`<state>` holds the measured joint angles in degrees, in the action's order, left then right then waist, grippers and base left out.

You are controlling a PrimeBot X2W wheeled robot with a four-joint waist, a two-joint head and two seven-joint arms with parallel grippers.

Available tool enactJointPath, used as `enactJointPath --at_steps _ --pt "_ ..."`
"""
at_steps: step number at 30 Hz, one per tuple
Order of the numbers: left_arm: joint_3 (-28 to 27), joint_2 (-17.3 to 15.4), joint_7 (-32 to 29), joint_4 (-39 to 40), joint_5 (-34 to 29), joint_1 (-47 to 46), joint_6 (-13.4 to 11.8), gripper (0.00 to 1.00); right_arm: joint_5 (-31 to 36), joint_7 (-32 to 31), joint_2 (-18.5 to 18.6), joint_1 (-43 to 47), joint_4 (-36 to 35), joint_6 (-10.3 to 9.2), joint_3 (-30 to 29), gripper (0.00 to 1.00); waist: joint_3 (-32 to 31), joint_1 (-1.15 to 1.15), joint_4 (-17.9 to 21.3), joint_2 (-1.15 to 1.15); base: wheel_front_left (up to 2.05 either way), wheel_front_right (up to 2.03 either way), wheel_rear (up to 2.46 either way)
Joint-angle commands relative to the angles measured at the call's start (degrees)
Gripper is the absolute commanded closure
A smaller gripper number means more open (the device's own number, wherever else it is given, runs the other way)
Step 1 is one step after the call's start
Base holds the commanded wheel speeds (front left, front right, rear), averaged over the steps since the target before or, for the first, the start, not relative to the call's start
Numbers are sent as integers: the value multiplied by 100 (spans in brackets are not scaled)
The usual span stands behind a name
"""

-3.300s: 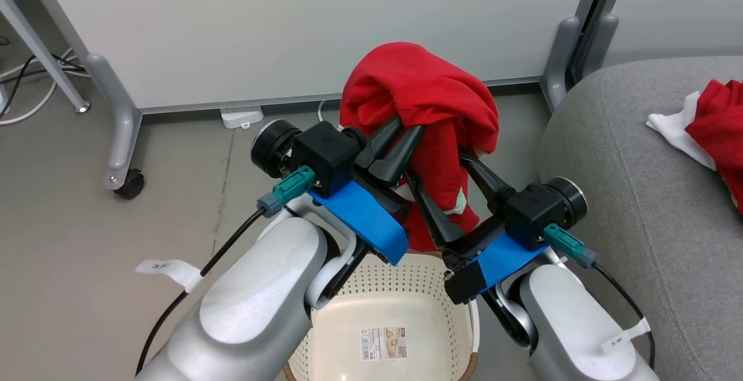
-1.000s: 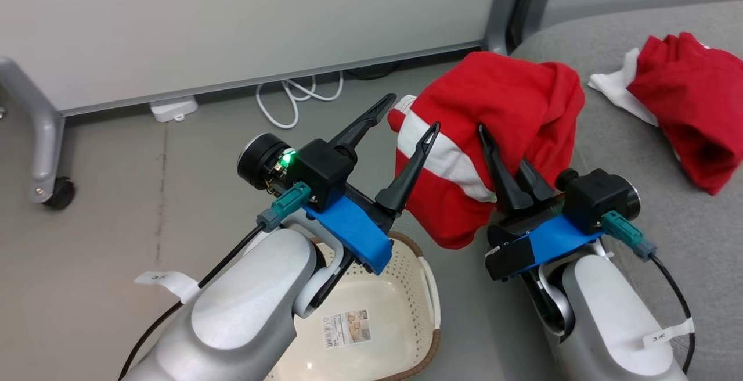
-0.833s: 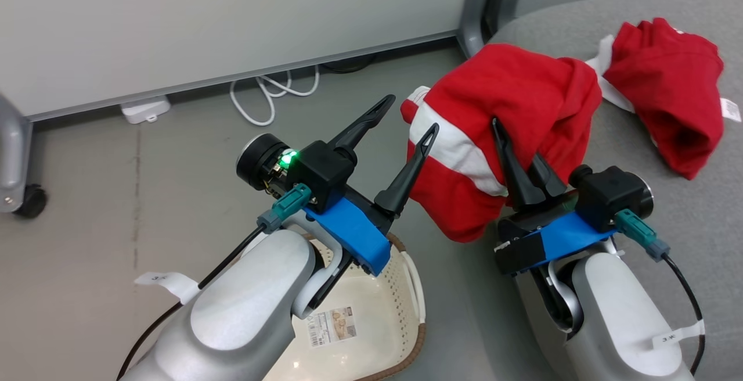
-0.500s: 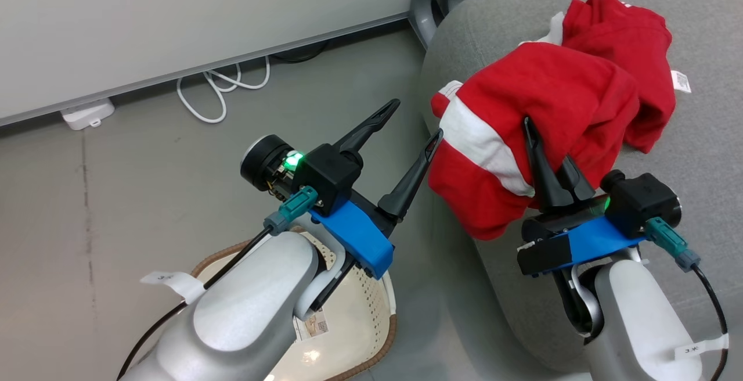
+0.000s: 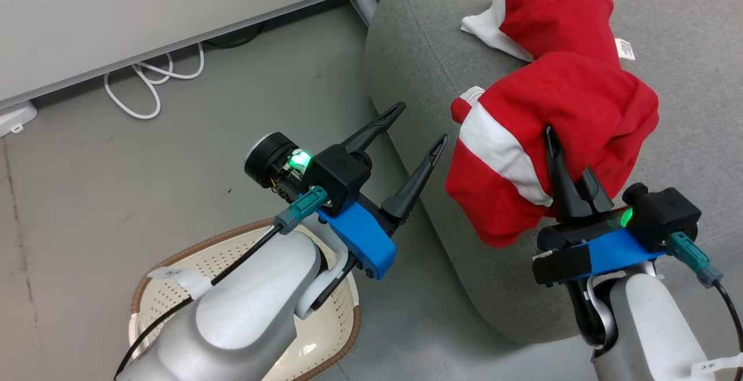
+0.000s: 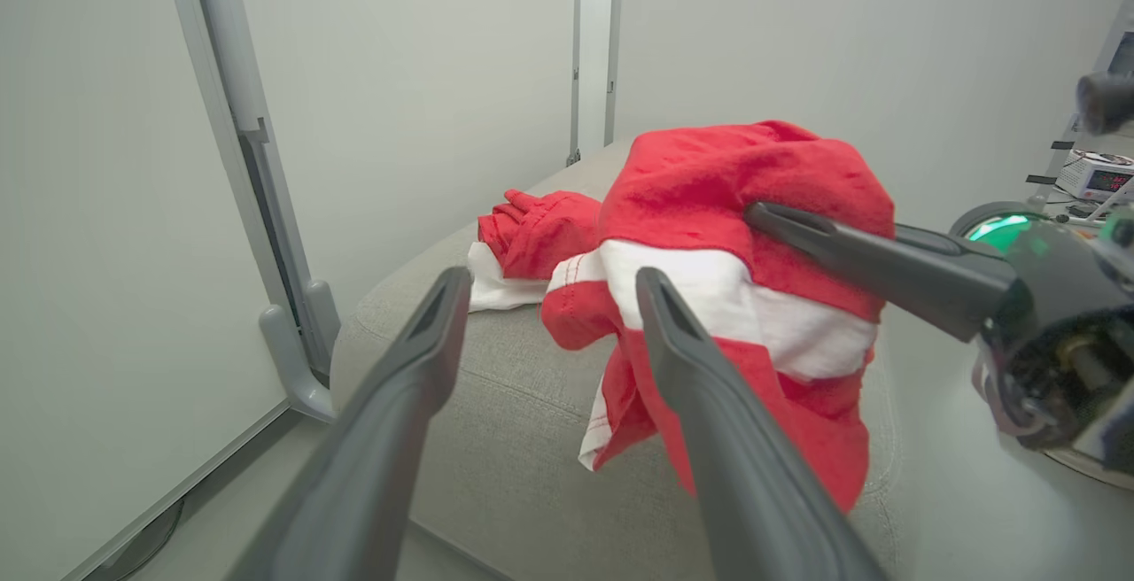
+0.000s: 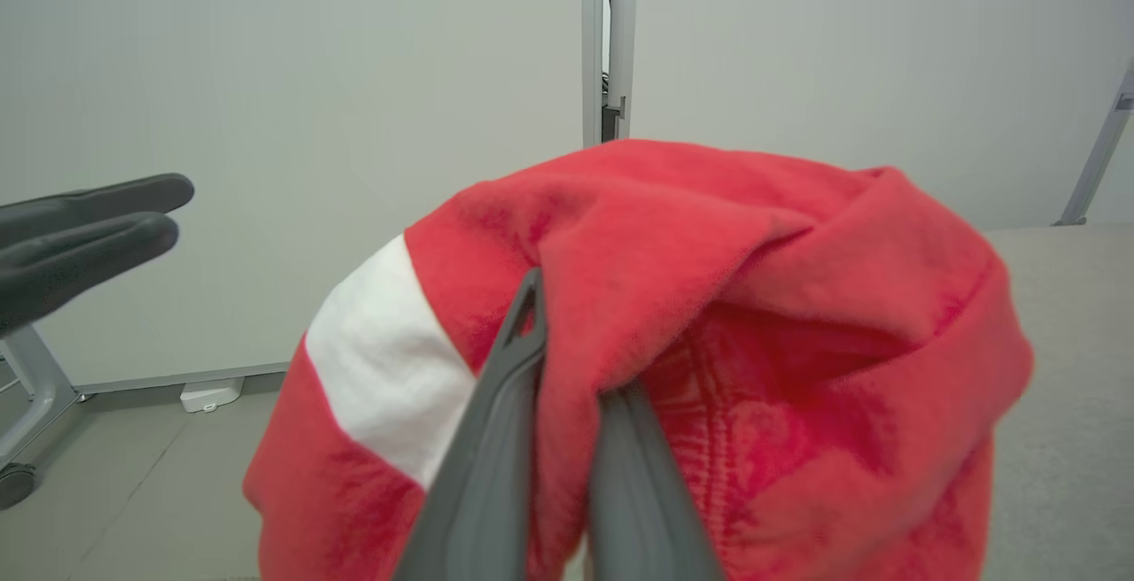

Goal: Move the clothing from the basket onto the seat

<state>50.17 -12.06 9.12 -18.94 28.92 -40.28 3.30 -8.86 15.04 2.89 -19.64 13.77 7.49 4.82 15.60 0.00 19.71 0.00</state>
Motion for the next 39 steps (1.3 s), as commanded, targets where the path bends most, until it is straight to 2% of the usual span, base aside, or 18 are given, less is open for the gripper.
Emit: enactJointPath --at_steps 1,10,18,23,29,36,39 --pt "5 -21 -7 -18 -27 -86 6 0 -35 21 -2 60 -49 2 -22 100 38 0 49 0 0 0 0" --pt "24 -66 30 13 -13 -129 -11 0 -74 21 -2 -135 -341 2 -243 100 154 0 97 0 0 0 0" --pt "41 -181 42 152 -143 -319 -63 0 327 21 13 -1235 -582 1 -588 100 630 0 -3 0 0 0 0" --pt "38 -255 25 261 -242 -515 -76 0 482 21 304 -2078 -752 1 -1039 100 1104 0 -175 0 0 0 0" --pt "42 -367 -27 425 -385 -789 -61 0 440 20 697 -2995 -901 2 -1858 100 1714 0 -307 0 0 0 0" --pt "69 -428 -49 548 -522 -1107 -38 0 486 21 1395 -3690 -323 1 -2475 100 2294 0 -463 0 0 0 0" --pt "72 -435 -47 566 -541 -1164 -45 0 461 20 1545 -3794 -26 1 -2596 100 2416 0 -503 0 0 0 0"
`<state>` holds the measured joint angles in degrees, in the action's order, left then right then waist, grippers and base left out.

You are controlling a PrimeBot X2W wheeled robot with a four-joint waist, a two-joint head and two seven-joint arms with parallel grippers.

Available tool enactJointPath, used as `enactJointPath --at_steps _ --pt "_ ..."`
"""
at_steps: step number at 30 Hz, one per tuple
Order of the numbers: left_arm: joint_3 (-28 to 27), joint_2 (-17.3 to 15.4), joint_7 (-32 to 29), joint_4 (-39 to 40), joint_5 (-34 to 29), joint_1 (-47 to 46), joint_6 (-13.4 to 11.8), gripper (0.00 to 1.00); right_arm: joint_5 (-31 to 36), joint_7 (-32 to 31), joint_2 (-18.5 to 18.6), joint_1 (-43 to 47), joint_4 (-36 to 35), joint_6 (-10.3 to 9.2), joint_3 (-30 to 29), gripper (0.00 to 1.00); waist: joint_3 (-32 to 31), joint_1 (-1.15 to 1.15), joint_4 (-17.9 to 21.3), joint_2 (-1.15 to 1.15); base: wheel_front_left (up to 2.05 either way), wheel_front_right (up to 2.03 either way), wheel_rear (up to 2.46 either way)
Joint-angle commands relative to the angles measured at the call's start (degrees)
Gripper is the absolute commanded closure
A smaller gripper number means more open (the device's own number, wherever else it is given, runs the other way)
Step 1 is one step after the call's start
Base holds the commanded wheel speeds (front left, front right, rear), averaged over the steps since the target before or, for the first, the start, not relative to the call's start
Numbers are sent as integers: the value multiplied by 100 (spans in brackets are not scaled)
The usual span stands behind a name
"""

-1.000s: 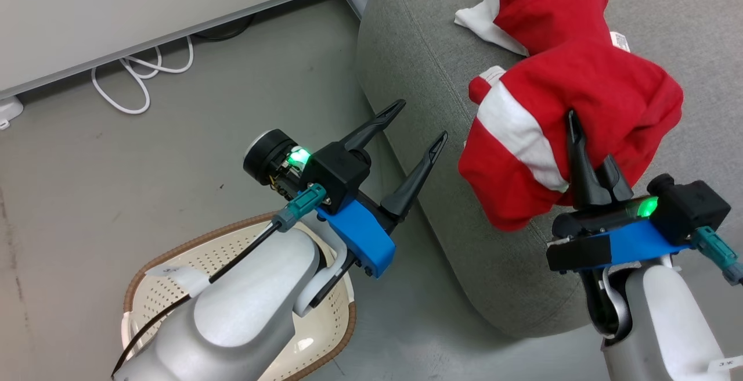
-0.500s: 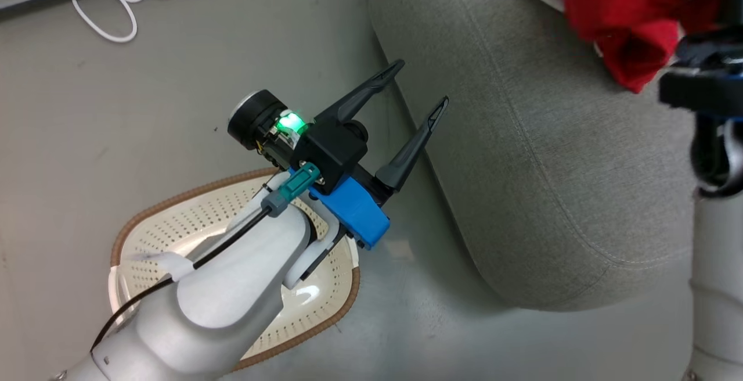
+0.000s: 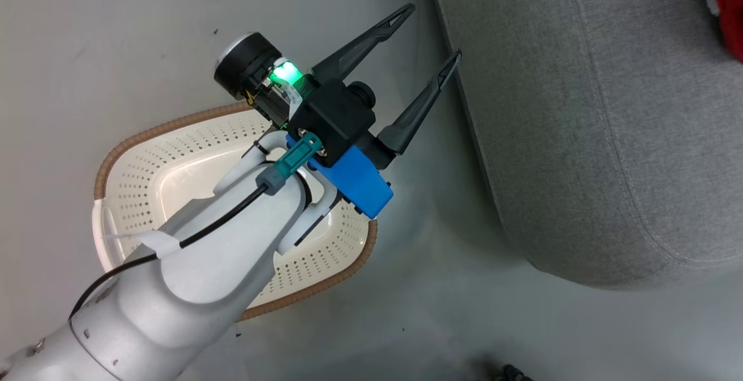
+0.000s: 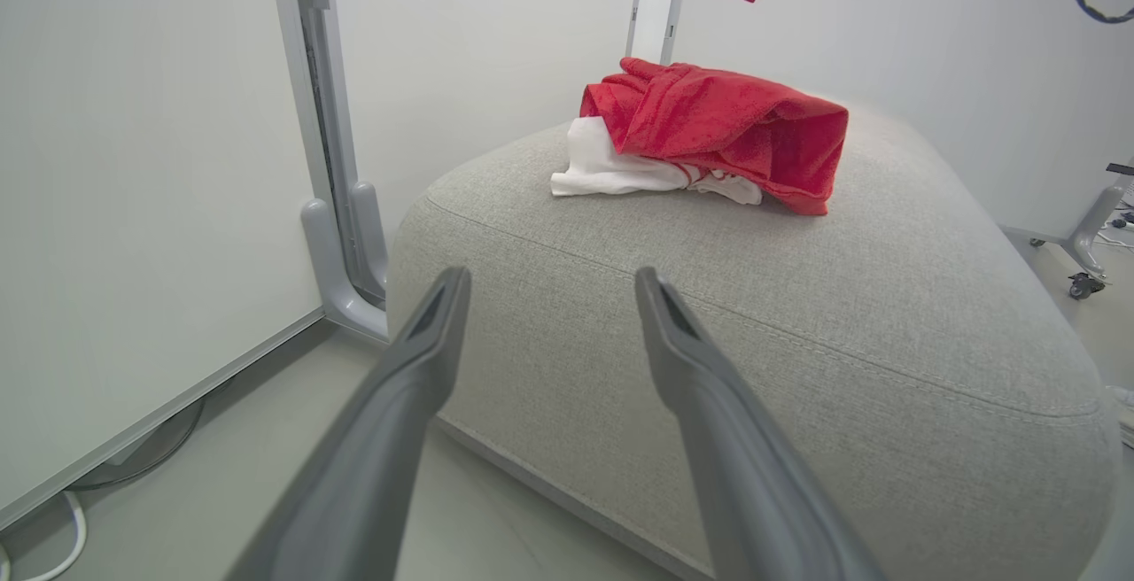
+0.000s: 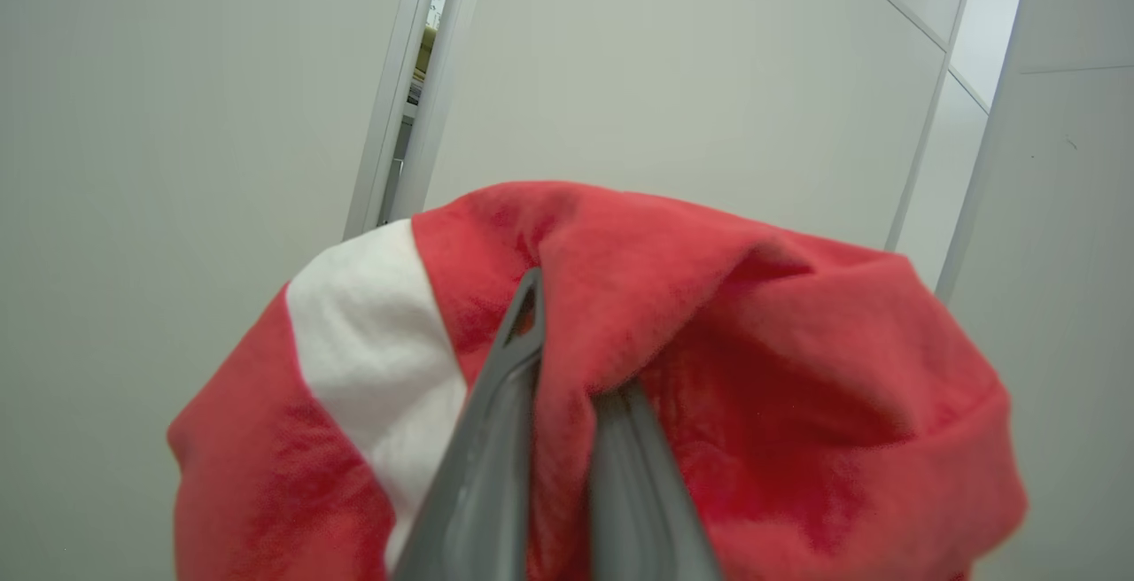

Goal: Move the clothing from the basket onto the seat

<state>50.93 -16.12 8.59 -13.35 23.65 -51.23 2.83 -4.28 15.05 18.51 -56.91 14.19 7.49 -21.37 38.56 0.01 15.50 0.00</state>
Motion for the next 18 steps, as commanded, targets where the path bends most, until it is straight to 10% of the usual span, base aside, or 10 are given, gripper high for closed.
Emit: enactJointPath --at_steps 1,18 --pt "-5 -34 9 12 -29 -98 0 0 -19 20 70 -120 112 1 -45 100 178 -1 -104 0 0 0 0" --pt "43 -9 175 -87 -30 -285 -12 0 -395 20 162 57 2494 2 -15 100 379 -1 -322 0 0 0 0"
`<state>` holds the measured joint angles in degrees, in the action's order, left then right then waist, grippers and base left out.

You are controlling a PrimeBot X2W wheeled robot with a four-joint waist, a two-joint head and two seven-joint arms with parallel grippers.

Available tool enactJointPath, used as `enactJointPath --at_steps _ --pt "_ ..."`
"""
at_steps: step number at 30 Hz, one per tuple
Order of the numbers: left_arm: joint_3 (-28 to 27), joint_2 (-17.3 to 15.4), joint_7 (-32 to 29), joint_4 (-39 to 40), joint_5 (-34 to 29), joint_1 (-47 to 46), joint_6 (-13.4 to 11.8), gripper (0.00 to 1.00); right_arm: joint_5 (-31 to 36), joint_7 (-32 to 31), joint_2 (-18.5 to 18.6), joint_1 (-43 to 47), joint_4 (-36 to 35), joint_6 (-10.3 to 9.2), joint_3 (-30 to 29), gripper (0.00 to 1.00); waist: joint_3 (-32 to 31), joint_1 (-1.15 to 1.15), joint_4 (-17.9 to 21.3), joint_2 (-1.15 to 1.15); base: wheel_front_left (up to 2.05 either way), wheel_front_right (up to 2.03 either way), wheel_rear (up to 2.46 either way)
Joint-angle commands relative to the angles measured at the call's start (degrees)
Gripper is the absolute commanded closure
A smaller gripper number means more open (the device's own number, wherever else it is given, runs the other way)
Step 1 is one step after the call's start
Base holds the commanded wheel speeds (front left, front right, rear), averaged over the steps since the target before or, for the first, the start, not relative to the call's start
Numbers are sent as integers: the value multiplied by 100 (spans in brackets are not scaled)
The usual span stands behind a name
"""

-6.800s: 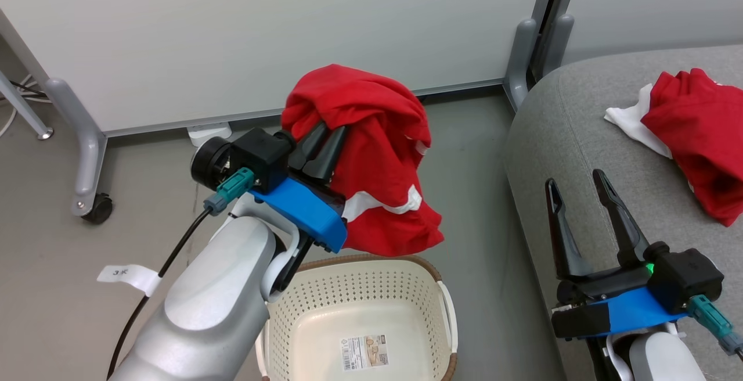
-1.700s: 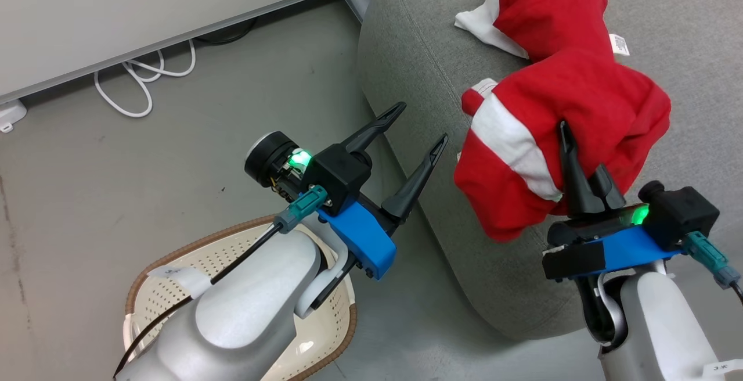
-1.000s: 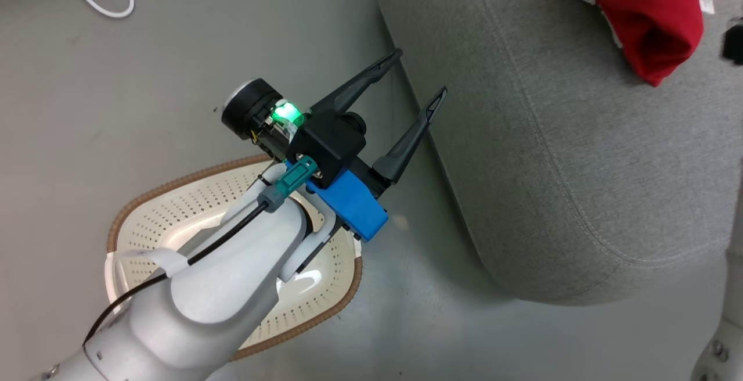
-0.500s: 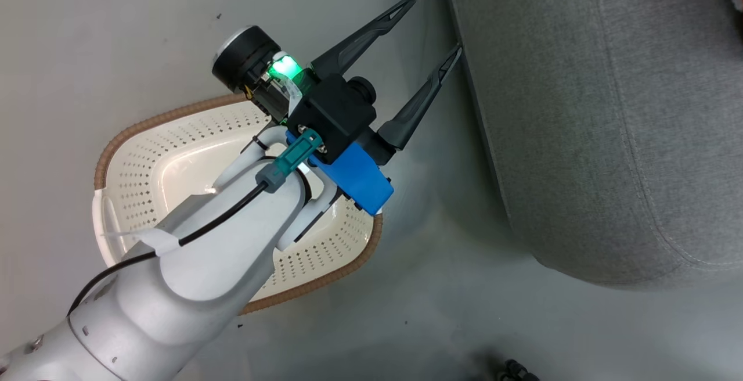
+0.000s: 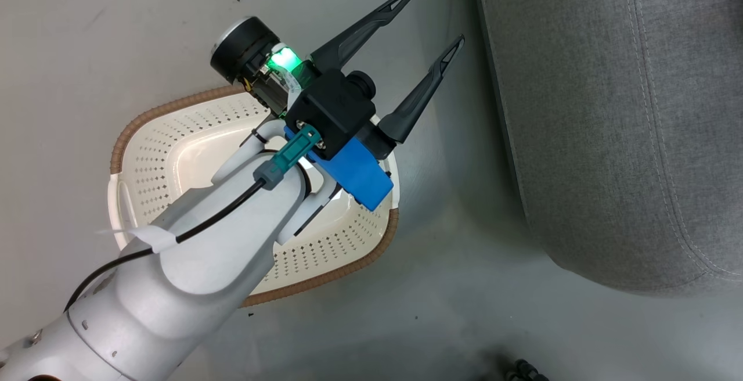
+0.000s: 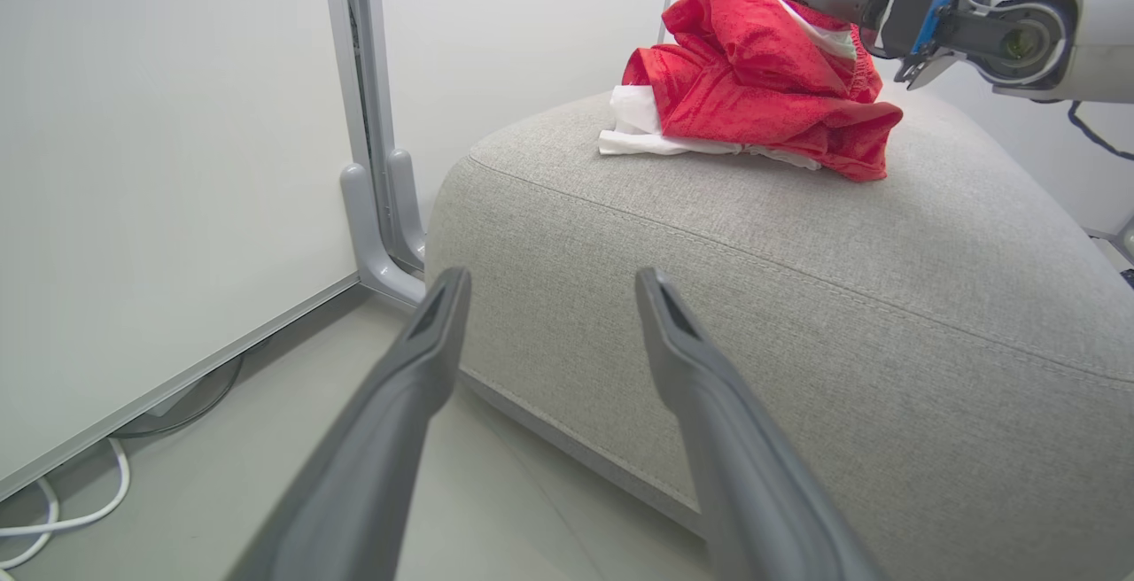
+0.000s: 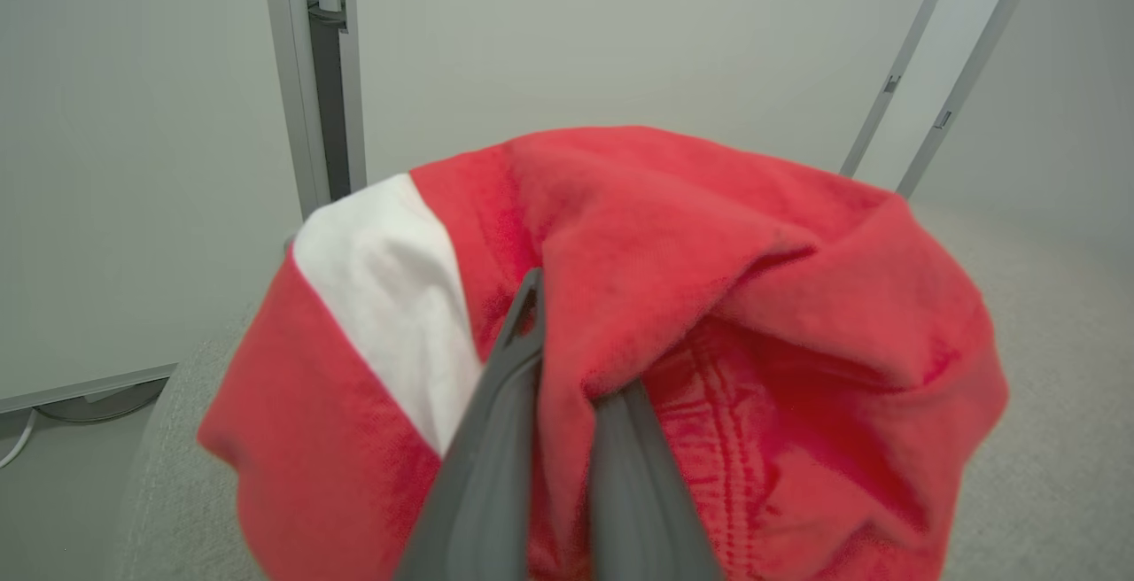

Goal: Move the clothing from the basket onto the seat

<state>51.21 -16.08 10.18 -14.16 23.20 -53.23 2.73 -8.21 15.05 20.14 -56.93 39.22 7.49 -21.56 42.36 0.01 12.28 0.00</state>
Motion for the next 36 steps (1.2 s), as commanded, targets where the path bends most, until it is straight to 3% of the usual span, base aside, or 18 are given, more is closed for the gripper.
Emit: enactJointPath --at_steps 1,2,4,5,16,23,28,36 --pt "14 -13 23 -21 18 -90 -8 0 -20 19 -7 94 10 1 14 100 -11 -1 -7 0 0 0 0" --pt "15 -7 43 -35 27 -89 -11 0 -30 19 -6 122 18 1 16 100 -28 -1 -14 0 0 0 0" --pt "21 13 70 -68 39 -55 -15 0 -17 19 -2 187 -3 1 5 24 -94 -1 -25 0 0 0 0" --pt "20 22 101 -90 40 -30 -20 0 4 19 -5 228 -26 1 -18 0 -140 -1 -29 0 0 0 0" --pt "-125 177 420 -336 247 413 -159 0 285 19 -356 1548 -579 1 -280 0 -1034 -1 -56 0 0 0 0" --pt "-421 208 499 -396 353 892 -351 0 450 19 -718 2461 -1314 1 -208 0 -1641 -1 -131 0 0 0 0" --pt "-941 217 504 -171 279 1484 -530 0 465 19 -908 3048 -1781 1 -13 0 -2113 -1 -321 0 0 0 0" --pt "-1869 268 505 101 -34 2565 -588 0 424 19 -1217 3768 -2286 1 710 0 -2794 -1 -690 0 0 0 0"
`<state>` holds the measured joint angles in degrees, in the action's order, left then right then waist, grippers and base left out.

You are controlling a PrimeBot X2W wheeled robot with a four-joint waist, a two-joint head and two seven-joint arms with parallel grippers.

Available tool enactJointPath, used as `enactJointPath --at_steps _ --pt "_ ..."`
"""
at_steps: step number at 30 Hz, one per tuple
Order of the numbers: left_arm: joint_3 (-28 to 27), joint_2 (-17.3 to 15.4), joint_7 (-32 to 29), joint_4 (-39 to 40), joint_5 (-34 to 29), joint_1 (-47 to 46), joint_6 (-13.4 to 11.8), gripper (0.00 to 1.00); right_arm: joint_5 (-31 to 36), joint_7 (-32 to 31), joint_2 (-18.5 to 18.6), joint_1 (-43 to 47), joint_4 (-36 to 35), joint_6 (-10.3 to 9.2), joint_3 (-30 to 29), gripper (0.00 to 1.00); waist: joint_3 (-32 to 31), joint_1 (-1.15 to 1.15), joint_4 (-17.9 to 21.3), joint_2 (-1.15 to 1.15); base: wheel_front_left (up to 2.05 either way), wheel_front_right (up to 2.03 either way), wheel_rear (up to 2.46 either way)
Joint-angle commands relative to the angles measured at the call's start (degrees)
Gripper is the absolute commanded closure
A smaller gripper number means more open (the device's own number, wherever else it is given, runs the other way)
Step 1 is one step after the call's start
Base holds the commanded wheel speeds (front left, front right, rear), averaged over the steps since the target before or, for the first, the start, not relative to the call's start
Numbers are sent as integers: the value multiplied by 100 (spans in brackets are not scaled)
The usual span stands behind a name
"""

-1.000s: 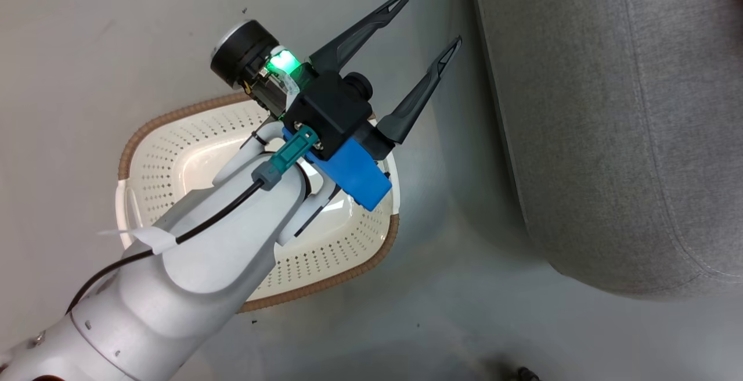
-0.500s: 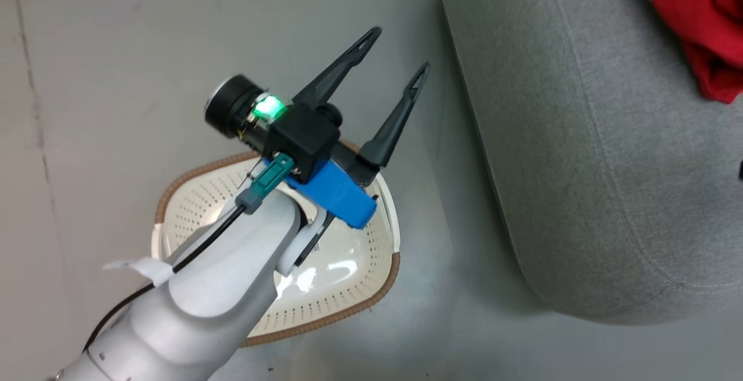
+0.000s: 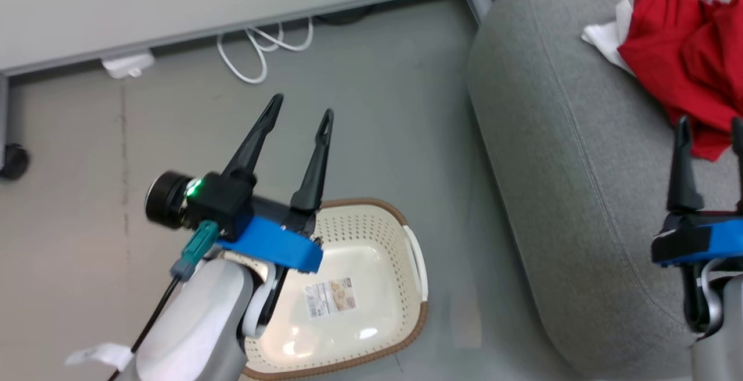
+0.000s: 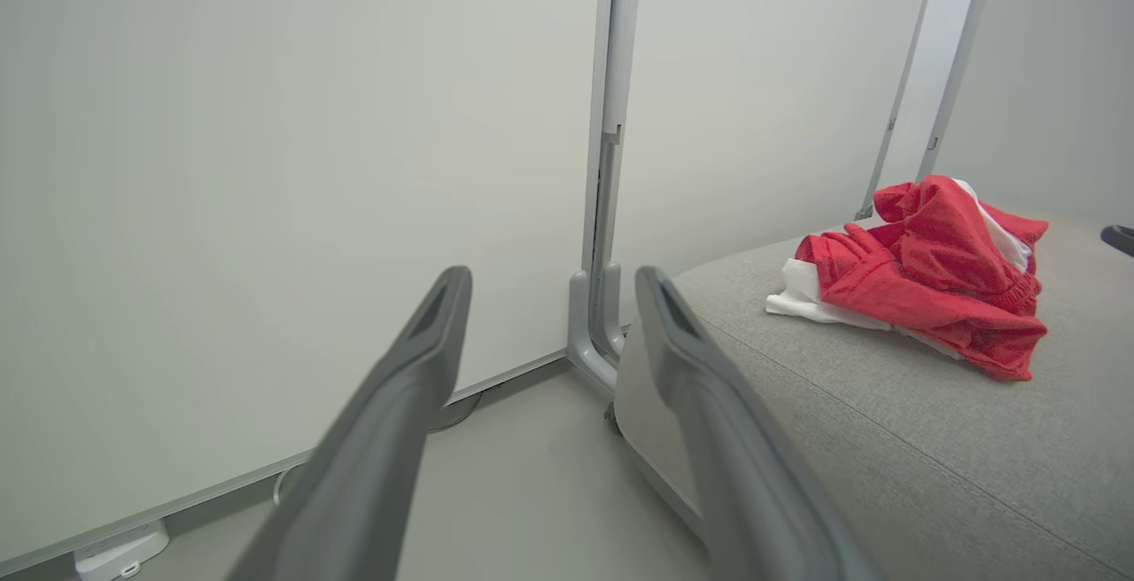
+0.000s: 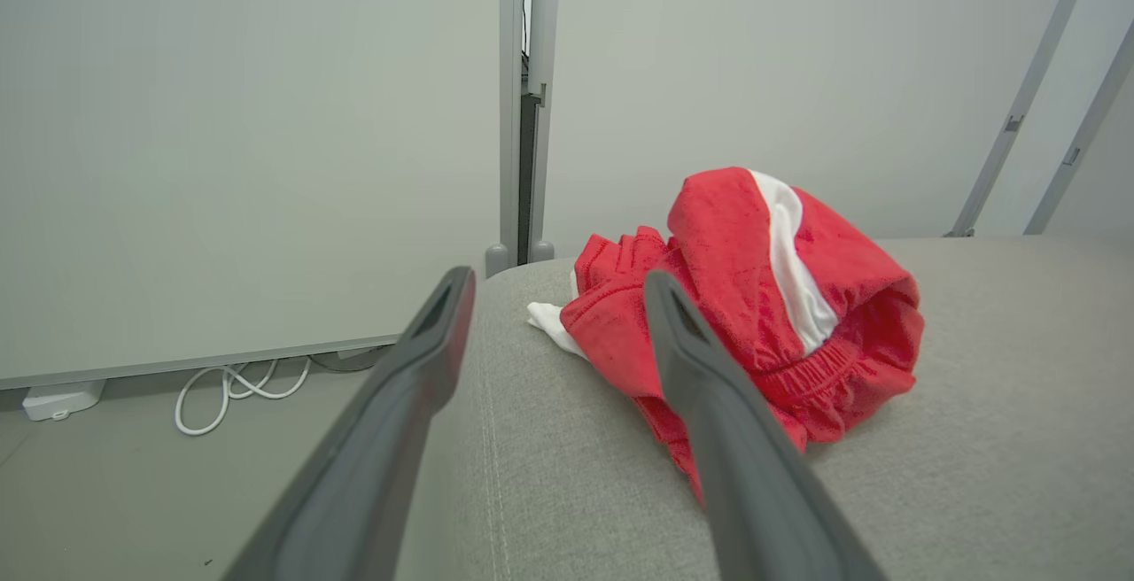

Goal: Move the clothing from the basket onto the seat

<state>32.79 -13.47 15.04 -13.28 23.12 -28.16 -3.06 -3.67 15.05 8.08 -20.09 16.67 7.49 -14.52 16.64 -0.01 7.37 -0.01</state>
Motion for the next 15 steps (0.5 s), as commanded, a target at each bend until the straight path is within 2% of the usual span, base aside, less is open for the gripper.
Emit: enactJointPath --at_steps 1,15 --pt "-149 25 17 31 -72 190 10 0 -65 20 -22 146 -58 1 86 0 -297 1 -253 1 0 0 0" --pt "-1898 433 17 160 -633 1624 331 0 -149 20 -354 1070 -612 1 552 0 -1197 1 -912 1 0 0 0"
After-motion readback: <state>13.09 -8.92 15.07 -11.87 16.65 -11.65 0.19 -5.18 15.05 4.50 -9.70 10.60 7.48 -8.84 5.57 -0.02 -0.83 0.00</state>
